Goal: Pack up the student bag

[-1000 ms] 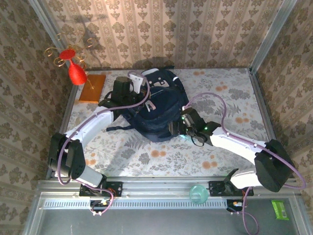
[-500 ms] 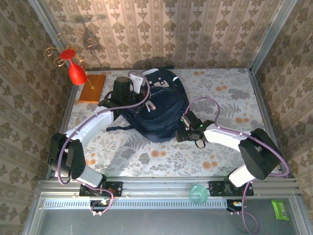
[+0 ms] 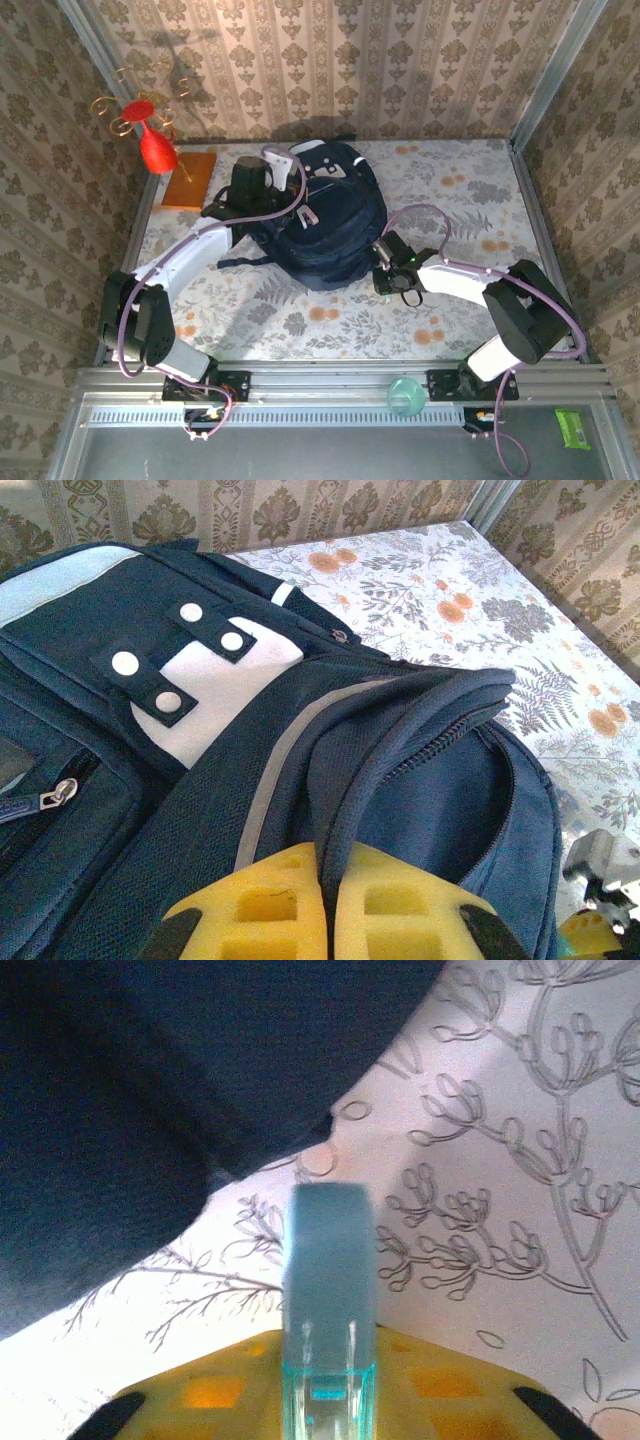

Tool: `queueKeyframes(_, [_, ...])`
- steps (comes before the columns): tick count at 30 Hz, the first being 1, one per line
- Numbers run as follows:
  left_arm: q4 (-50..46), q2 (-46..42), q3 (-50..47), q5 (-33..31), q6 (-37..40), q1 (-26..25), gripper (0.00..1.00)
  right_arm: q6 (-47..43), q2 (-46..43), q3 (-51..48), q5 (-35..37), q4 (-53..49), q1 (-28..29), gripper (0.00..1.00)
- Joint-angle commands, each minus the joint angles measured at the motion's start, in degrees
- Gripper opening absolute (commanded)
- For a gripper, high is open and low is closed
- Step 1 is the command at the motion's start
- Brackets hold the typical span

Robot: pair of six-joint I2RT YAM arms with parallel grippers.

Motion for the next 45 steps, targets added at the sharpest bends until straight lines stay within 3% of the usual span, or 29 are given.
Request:
queueKeyframes(1, [3.33, -0.02, -0.13, 0.11, -0.71, 1.02, 0.00, 0.25, -4.72, -0.87, -0.97, -1.98, 0.33, 0.20])
queueKeyframes(5, [3.25, -0.02, -0.22, 0.87, -0.72, 1.03, 0.00, 1.15, -12.85, -0.33, -1.92, -0.81, 0.32, 0.16])
queueKeyframes(9, [3.25, -0.19, -0.38, 1.47, -0.88, 0.99, 0.00, 4.79, -16.67, 1.28, -8.07, 8.15, 0.35, 0.15])
queueKeyframes(17, [2.53, -0.62, 0.80, 2.66, -1.32, 0.88, 0.00, 16.47, -1.78, 15.75, -13.04, 23.05, 1.12, 0.17])
queueKeyframes(25, [1.66, -1.14, 2.78, 2.52, -1.33, 0.90, 0.00, 27.31, 12.65, 23.12, 0.54, 32.18, 1.18, 0.20])
queueKeyframes(32, [1.75, -1.00, 2.83, 2.83, -1.68, 0.91, 0.00, 29.16, 18.53, 26.80, 6.00, 34.88, 1.11, 0.40])
queueKeyframes(36, [1.58, -1.08, 2.44, 2.76, -1.25, 0.90, 0.00, 27.81, 16.92, 26.13, 2.29, 35.32, 1.11, 0.50])
queueKeyframes(45, [2.08, -0.99, 1.39, 2.00, -0.80, 1.01, 0.00, 20.52, 0.06, 13.64, -0.02, 28.96, 0.89, 0.54])
